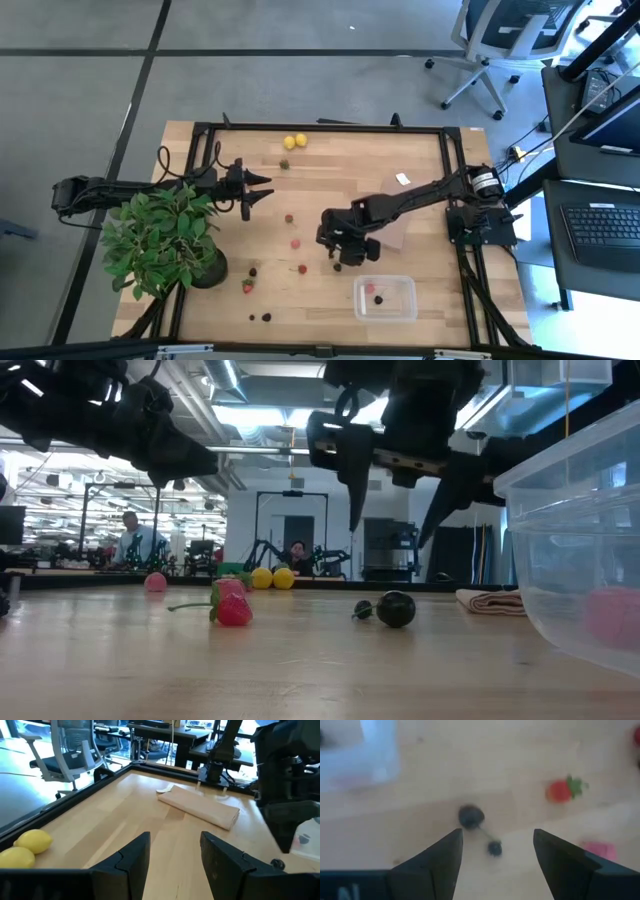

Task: Pick and placing Produce into tupperware
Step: Put the cherry into the transparent container

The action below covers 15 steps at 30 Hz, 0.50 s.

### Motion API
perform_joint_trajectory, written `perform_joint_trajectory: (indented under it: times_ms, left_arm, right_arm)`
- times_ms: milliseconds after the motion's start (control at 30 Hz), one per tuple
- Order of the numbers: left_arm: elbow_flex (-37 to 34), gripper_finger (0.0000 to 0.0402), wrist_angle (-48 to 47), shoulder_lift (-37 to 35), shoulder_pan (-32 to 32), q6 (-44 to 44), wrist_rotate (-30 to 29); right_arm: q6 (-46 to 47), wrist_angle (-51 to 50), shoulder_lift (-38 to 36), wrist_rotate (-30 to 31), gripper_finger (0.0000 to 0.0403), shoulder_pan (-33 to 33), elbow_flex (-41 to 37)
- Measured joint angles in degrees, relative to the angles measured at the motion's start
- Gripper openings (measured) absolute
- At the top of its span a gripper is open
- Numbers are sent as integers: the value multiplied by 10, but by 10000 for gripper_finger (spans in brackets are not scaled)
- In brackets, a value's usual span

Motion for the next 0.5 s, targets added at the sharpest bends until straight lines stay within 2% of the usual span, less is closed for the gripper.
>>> perform_joint_trajectory:
  times_ms: [100,500]
  left_arm:
    - [0,165,-13,0,0,1,0]
    - [0,165,-35,0,0,0,-3]
  right_arm:
    - [-18,3,0,-22,244,6,-1]
    - [-54,94,14,-37,244,13,-55]
